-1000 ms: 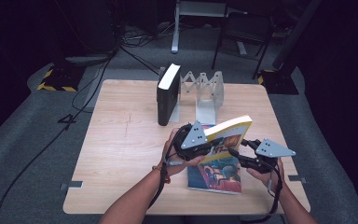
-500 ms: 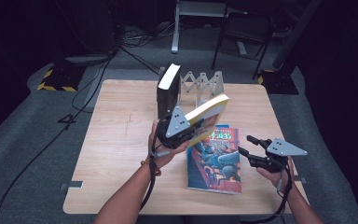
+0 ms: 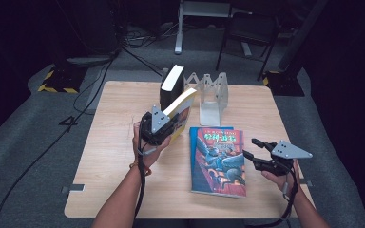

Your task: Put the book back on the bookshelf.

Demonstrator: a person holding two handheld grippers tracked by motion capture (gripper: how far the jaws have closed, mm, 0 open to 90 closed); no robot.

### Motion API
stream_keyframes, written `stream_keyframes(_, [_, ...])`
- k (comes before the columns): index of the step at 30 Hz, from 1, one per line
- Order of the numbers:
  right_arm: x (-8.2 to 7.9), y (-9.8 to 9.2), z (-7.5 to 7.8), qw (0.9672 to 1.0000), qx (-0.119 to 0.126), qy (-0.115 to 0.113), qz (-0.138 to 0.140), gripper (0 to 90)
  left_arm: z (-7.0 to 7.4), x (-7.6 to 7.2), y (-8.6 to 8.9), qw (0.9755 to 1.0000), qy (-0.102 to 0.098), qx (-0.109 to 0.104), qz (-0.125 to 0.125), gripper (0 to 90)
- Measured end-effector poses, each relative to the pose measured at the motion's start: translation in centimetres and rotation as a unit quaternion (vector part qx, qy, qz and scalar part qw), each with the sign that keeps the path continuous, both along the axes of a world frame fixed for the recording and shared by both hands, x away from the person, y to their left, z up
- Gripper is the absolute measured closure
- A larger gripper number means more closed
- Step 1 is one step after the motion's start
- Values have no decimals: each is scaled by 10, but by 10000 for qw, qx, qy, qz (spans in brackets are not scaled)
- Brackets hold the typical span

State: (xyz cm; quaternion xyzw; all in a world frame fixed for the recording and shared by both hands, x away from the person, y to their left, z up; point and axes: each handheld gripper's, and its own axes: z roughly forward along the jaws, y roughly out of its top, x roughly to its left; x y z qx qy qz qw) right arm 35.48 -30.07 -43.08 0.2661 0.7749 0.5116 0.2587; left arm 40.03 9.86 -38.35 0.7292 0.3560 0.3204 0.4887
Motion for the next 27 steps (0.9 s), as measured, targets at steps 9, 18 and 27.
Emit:
stream_keyframes(9, [1, 3, -3, 9999, -142, 16, 19, 416, -10, 14, -5, 9985, 59, -24, 536, 745])
stream_keyframes(18, [2, 1, -3, 9999, -141, 7, 20, 416, -11, 28, -9, 9967, 15, -133, 802, 745])
stream_keyframes(27, [3, 5, -7, 9996, -260, 19, 53, 417, -14, 44, -21, 9932, 15, -237, 1143, 744])
